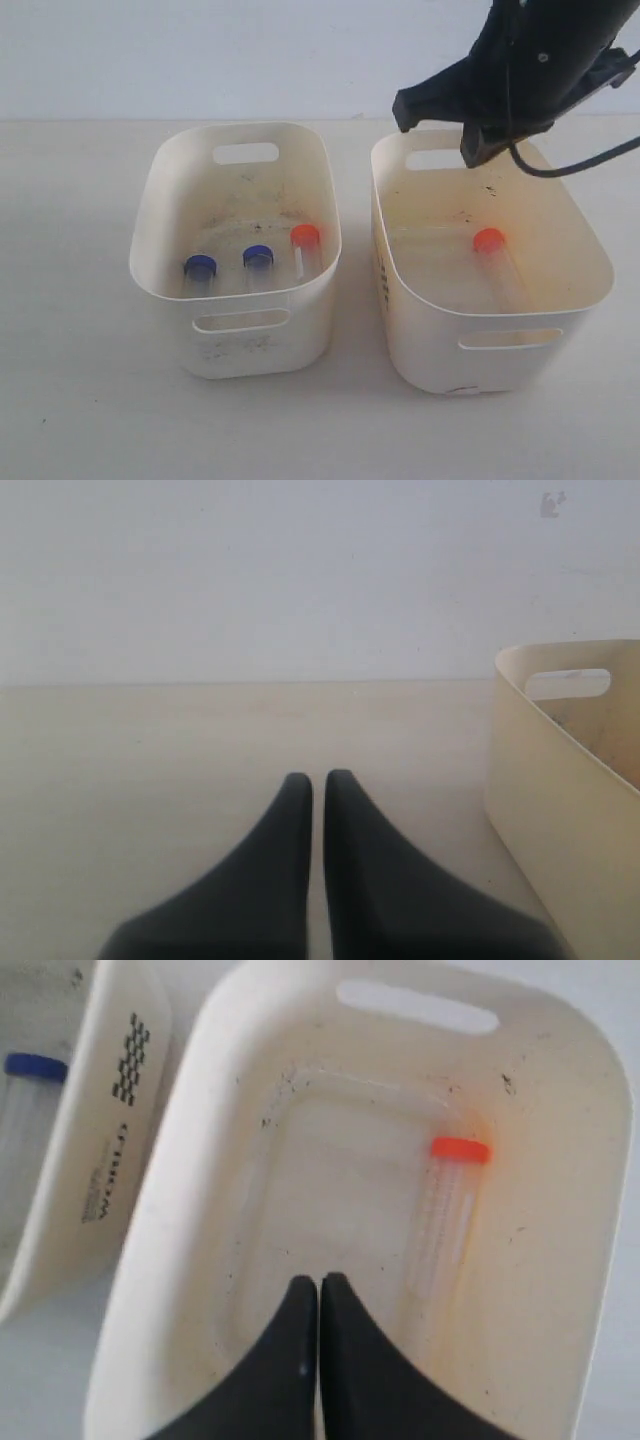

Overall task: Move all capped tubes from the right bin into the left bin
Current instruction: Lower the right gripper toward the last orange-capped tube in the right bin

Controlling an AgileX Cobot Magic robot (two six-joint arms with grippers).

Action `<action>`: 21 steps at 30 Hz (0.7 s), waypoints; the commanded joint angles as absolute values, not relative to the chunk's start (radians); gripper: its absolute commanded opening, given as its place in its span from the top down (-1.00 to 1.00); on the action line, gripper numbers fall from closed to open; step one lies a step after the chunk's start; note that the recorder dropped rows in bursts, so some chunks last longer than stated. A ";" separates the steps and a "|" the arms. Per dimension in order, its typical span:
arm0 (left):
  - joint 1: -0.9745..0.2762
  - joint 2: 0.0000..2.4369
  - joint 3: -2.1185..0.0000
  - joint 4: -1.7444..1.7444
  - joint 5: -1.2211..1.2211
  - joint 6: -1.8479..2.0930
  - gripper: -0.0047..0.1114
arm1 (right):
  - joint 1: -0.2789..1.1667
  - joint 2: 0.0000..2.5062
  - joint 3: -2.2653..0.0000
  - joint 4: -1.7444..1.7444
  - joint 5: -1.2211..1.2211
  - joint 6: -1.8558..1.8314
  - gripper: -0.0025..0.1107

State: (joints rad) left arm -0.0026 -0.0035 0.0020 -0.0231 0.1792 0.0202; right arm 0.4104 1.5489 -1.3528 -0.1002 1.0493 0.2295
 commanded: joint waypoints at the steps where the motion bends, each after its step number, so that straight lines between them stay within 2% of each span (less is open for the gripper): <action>1: -0.010 0.000 0.000 -0.026 0.172 0.016 0.85 | 0.405 1.630 -1.359 -0.142 1.088 0.284 0.96; 13: -0.010 0.000 0.000 -0.026 0.172 0.016 0.85 | 0.405 1.789 -1.357 -0.272 1.119 0.392 0.96; 21: -0.010 0.000 0.000 -0.026 0.172 0.016 0.85 | 0.405 1.790 -1.283 -0.278 1.010 0.435 0.96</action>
State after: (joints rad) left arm -0.0026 -0.0035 0.0020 -0.0231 0.1792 0.0202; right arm 0.4089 1.7913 -1.3083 -0.2700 1.0461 0.4236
